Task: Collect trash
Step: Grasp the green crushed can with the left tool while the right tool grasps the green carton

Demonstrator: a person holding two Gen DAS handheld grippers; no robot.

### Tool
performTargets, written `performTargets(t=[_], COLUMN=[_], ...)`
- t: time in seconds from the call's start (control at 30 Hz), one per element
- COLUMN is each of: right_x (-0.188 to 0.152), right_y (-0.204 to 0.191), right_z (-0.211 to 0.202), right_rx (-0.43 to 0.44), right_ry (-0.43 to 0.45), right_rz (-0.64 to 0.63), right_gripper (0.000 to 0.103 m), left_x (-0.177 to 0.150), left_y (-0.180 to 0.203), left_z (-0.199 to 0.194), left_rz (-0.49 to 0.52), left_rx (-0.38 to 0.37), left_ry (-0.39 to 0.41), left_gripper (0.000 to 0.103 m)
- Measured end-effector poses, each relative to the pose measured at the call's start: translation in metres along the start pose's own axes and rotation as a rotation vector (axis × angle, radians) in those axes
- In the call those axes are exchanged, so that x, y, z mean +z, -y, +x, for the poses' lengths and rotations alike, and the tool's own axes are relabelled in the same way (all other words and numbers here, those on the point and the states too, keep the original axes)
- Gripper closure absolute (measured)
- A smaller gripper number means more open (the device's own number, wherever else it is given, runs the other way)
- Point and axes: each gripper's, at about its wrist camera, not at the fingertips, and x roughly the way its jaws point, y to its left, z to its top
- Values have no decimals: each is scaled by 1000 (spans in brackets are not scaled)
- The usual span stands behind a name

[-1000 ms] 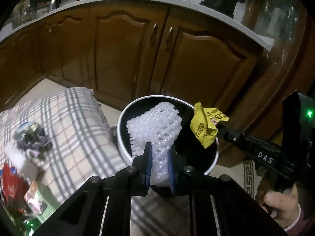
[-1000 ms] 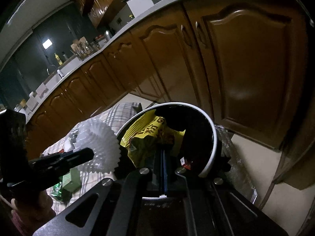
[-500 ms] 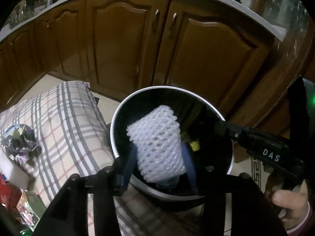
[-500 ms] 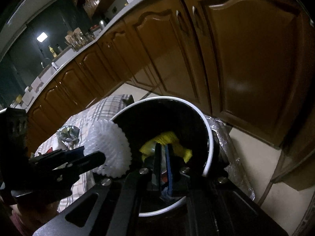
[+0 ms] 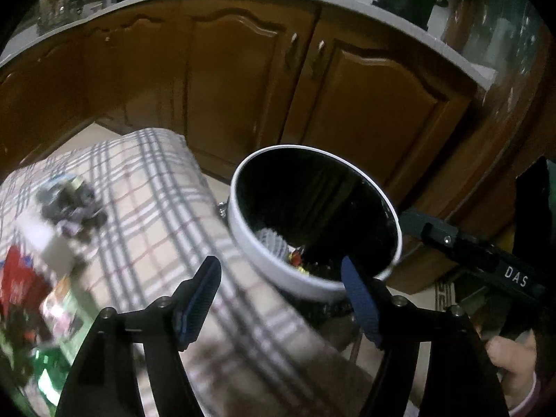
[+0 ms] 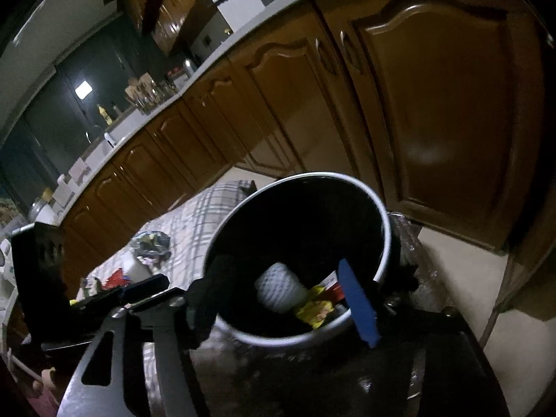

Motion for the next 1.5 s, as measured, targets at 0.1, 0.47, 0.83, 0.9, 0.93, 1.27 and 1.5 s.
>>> performTargets(t=[0.1, 0.47, 0.83, 0.9, 0.93, 1.27, 1.5], right_x=[-12, -65, -97, -98, -98, -98, -91], right_y=[-10, -63, -120, -128, -131, -142, -145], right_z=[-7, -10, 9, 13, 15, 28, 43], right_rx=[15, 70, 118, 117, 119, 121, 129], right_ry=[9, -26, -93, -100, -104, -124, -140], right_rz=[6, -15, -101, -120, -127, -151, -152], right_gripper=[18, 11, 11, 11, 11, 11, 12], left_x=[-19, -79, -124, -128, -130, -116, -103], left_y=[-9, -54, -99, -104, -106, -113, -120], left_z=[-25, -114, -169, -173, -174, -128, -86], left_rz=[-15, -111, -232, -243, -247, -208, -201], left_rx=[13, 89, 173, 177, 177, 191, 230], left_ry=[30, 94, 122, 112, 108, 28, -25], left_gripper=[31, 28, 28, 28, 28, 20, 19])
